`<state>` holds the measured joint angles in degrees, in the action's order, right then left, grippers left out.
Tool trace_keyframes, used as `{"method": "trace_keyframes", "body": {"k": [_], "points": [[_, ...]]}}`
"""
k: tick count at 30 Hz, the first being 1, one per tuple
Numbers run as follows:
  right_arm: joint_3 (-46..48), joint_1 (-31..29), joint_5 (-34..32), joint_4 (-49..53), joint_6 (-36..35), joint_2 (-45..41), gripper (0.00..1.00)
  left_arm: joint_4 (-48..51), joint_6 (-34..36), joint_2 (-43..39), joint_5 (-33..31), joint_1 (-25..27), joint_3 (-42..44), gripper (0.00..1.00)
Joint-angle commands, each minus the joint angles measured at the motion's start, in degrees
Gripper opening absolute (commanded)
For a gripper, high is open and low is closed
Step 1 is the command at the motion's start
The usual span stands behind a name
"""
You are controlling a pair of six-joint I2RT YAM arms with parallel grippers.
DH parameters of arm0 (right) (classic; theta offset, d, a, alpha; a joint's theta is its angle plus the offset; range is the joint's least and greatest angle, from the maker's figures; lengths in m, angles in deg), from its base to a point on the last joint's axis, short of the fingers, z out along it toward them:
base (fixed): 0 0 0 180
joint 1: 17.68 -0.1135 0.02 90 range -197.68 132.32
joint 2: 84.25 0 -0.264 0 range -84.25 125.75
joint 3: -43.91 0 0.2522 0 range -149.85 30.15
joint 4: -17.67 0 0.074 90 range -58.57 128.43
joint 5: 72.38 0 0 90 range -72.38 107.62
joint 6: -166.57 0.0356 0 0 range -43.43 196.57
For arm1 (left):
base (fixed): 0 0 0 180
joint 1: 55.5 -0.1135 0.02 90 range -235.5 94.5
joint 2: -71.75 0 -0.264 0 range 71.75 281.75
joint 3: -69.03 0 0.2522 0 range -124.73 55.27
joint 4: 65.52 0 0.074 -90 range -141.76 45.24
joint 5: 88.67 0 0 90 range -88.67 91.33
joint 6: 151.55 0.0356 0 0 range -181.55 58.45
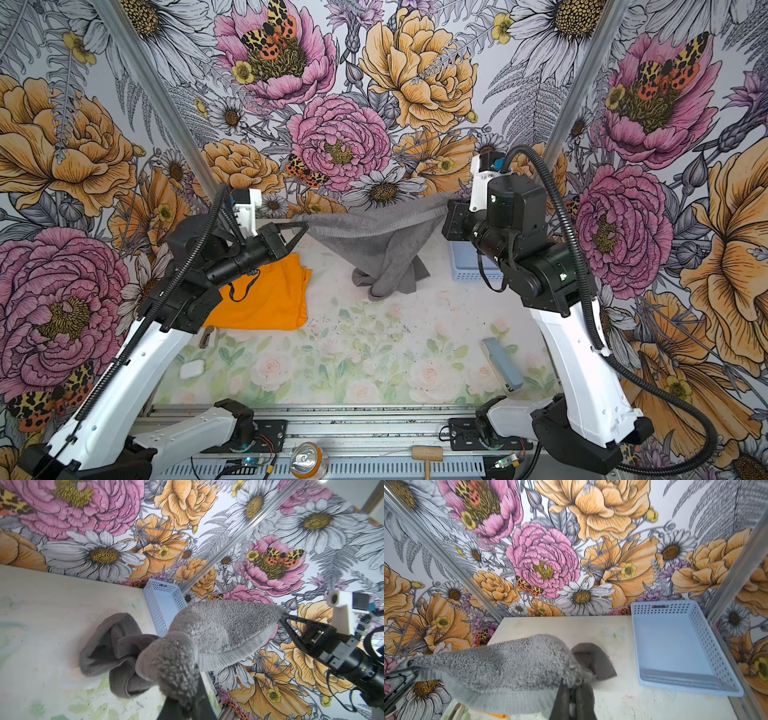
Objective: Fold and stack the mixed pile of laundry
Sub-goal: 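Lift the towel high with both grippers holding its top corners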
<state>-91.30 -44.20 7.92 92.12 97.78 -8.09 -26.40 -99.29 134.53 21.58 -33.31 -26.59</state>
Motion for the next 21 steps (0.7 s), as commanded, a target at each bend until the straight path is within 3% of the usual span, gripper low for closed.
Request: {"method": "trace_keyframes", "body": {"k": [1,9,21], "points": [[-10.43,0.57,-2.34,-0.61,-5.37,2.92,0.0,-3.21,1.59,2.18,-0.65,-0.64,-8.19,0.0],[-27.25,0.52,-0.26,-1.11,-8.36,9.5,0.0,-1.68,9.54,8.52,-3.23,-0.82,-26.21,0.0],[-28.75,0.54,4.95,-13.75,-12.01,6.82,0.0,-2.1,20.51,11.72,-6.2,-0.93,-41.95,0.0]]}}
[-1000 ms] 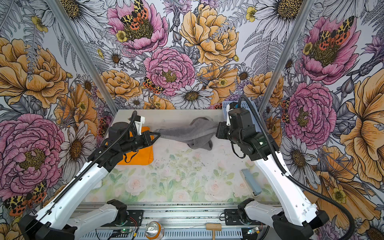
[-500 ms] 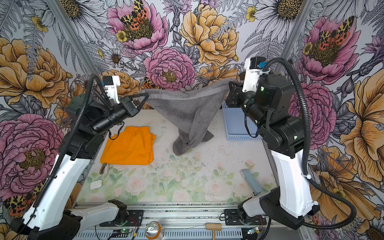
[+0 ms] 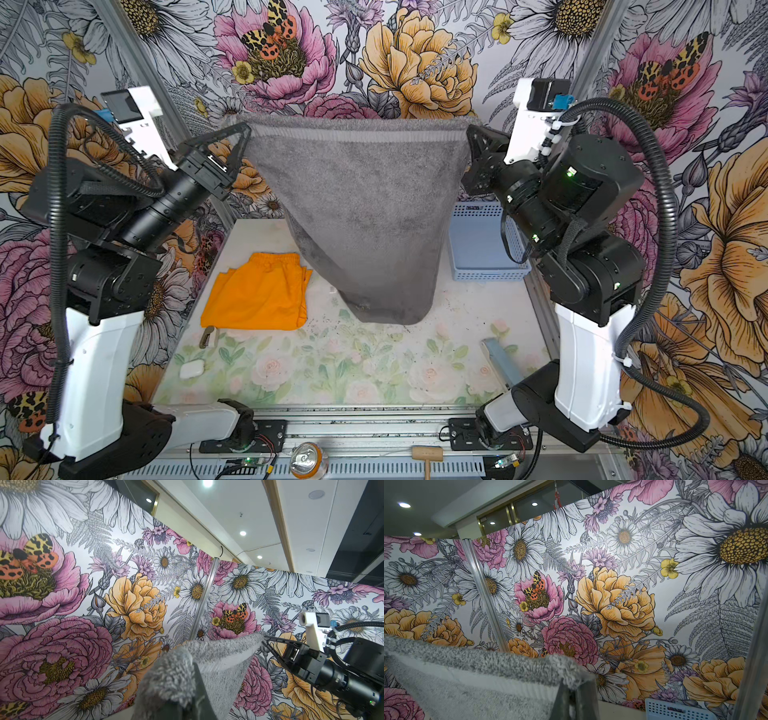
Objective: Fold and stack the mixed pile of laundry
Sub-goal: 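Lift the towel high with both grippers holding its top corners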
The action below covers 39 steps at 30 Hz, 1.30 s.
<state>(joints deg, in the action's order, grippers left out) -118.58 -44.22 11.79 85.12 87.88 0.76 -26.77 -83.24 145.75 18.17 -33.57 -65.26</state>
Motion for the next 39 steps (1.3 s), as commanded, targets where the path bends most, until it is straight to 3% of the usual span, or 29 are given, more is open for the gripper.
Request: {"method": "trace_keyframes", "body": {"k": [1,19,23,33,39], "points": [[-1.57,0.58,1.68,-7.74,-2.3,-2.09,0.0,-1.66,4.93,1.02,-2.61,-0.66,-4.66,0.0],[-7.02,0.55,8.2,-16.68,-0.74,-4.47,0.0,-4.02,8.76,-0.16,-1.73,-0.55,-16.22,0.0],[-7.06,0.57,5.76,-18.2,-2.36,-4.55,0.0,-4.7,8.58,0.73,-2.09,-0.27,-17.27,0.0],[-5.72,1.47,-6.06,-20.07,-14.06,1.77,0.0,-7.29,9.27,8.71,-3.17,-1.95,-18.18,0.0],[-1.9,9.47,-3.37,-21.61,-10.5,7.78,0.0,-12.06,5.53,13.3,-0.39,-7.48,-13.26,0.0]]}}
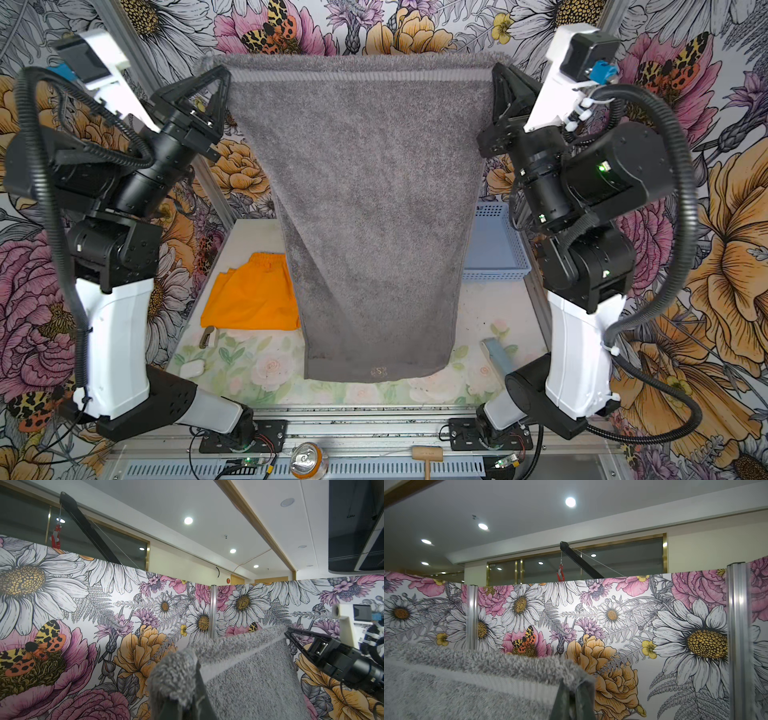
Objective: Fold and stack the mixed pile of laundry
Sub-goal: 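Lift the towel high with both grippers holding its top corners, then lay the towel flat on the table with both grippers, drawing it away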
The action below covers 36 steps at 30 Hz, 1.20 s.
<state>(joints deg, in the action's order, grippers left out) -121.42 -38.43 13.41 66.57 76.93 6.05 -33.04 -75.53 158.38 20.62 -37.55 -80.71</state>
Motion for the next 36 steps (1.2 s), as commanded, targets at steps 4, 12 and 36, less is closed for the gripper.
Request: {"method": "trace_keyframes", "body": {"k": [4,12,36], "points": [[3.83,7.06,-3.54,-3.68,1.84,6.85,0.0,-11.21,-4.83,2.32,-0.87,-7.22,10.43,0.0],[16.04,9.65,-0.99,-9.8,3.62,14.22,0.0,-23.44,-11.11,9.48,5.21,-13.18,26.25,0.0],[56.82,10.56,6.42,-18.89,13.11,8.56,0.0,-31.87,-19.37,13.67,16.04,-15.94,56.15,0.0]]}}
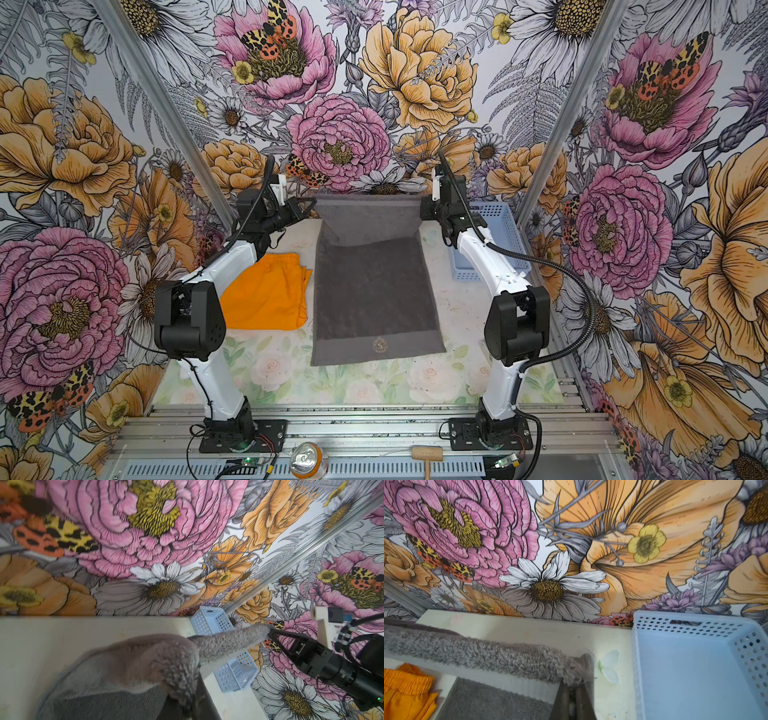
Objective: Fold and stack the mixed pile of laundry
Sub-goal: 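Lay the towel flat on the table with both grippers, drawing it away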
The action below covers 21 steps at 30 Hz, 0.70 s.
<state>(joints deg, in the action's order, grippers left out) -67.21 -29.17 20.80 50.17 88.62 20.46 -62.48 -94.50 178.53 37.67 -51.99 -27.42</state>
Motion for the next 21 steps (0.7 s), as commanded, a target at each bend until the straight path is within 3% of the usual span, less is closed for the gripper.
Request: {"method": "trace_keyframes", "body": {"k": [1,12,21], "points": [[4.85,1.31,-0.44,-2.5,1.76,-7.28,0.0,-1.16,-0.1,-8.11,-1.31,-1.51,4.93,0.0],[26.67,1.33,4.43,-2.5,6.86,-19.63,0.0,9.46,2.0,-23.05,-5.38,1.28,23.75,0.0],[34.62,1.2,7.84,0.07,8.26,-24.7,0.0,14.15,1.38,-34.08,-10.13,4.23,35.71,0.0]]}}
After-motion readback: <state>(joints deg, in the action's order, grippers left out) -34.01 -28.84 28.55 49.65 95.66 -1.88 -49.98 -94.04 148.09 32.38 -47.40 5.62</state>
